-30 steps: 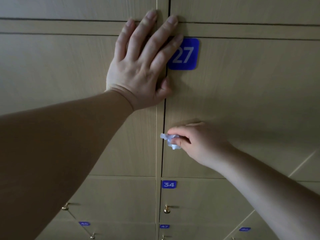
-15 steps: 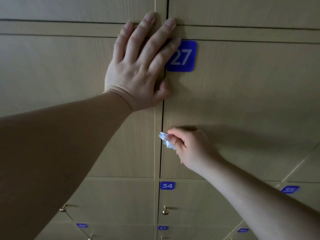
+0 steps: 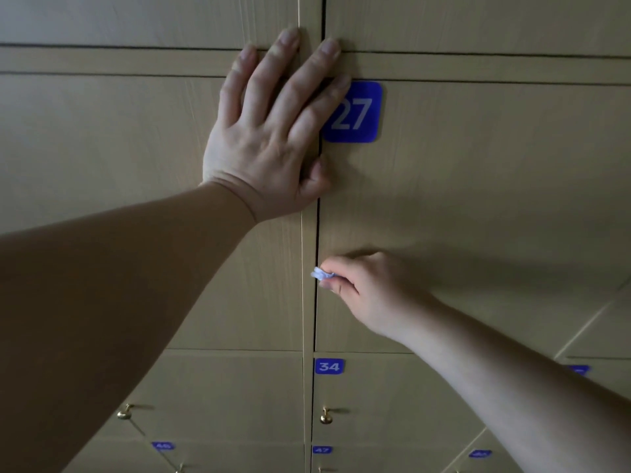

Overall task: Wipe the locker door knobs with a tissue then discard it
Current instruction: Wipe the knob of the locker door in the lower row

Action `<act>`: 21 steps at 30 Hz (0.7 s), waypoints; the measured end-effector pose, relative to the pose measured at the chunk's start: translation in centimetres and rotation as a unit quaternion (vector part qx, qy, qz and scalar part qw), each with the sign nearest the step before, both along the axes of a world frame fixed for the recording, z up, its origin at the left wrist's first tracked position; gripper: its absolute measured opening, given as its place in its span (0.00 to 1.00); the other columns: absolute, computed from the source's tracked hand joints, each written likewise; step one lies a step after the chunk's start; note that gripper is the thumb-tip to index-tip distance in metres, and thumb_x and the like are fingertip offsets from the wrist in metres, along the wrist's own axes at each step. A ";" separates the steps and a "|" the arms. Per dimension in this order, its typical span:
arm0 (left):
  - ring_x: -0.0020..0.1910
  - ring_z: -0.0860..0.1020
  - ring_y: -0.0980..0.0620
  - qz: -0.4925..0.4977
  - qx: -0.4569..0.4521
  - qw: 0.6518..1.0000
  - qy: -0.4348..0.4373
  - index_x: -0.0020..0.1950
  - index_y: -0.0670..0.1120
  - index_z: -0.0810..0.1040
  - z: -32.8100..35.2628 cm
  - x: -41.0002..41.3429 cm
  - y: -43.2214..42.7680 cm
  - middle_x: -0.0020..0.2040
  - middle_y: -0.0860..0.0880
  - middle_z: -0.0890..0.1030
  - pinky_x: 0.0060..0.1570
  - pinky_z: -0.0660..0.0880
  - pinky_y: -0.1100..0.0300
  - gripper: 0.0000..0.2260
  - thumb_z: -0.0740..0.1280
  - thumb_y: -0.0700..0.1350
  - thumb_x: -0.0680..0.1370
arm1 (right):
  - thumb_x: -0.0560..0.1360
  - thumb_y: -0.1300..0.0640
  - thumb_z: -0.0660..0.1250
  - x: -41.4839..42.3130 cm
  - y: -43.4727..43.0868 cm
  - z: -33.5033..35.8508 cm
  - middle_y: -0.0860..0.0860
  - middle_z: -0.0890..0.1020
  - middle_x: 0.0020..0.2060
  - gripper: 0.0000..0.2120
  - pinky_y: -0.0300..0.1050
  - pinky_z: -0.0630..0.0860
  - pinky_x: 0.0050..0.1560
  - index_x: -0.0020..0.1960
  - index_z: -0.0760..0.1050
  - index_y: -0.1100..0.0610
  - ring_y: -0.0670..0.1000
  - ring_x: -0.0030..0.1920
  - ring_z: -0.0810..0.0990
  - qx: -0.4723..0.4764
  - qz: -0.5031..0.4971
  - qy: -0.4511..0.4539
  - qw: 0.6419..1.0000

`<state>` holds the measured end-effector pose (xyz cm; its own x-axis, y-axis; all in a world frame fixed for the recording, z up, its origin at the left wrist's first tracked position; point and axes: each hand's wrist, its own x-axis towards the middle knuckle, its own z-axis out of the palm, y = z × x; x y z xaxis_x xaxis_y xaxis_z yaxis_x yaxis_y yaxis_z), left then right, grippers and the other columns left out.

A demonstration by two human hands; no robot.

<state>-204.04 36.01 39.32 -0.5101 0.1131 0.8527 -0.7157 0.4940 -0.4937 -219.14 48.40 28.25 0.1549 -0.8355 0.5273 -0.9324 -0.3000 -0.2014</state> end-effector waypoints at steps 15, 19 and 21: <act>0.74 0.65 0.33 -0.001 0.001 1.000 -0.003 0.77 0.44 0.66 -0.1 0.2 -0.1 0.76 0.41 0.68 0.72 0.60 0.35 0.31 0.60 0.56 0.76 | 0.76 0.47 0.61 0.7 1.0 -4.0 0.55 0.84 0.37 0.12 0.44 0.81 0.32 0.51 0.80 0.51 0.57 0.33 0.85 0.043 0.072 -0.606 0.791; 0.73 0.66 0.33 -0.004 -0.001 1.000 -0.004 0.76 0.44 0.68 0.0 0.1 0.0 0.75 0.41 0.68 0.72 0.61 0.35 0.31 0.60 0.55 0.75 | 0.76 0.49 0.62 -0.2 1.6 -4.1 0.52 0.86 0.40 0.09 0.45 0.82 0.36 0.52 0.80 0.45 0.55 0.35 0.86 0.039 0.043 -0.545 0.836; 0.73 0.66 0.32 -0.004 0.000 1.000 -0.005 0.76 0.44 0.68 0.0 0.1 0.1 0.76 0.41 0.68 0.72 0.61 0.35 0.31 0.60 0.55 0.76 | 0.76 0.49 0.62 0.0 1.5 -3.8 0.48 0.86 0.43 0.09 0.46 0.82 0.39 0.53 0.79 0.42 0.52 0.36 0.86 0.039 0.040 -0.484 0.874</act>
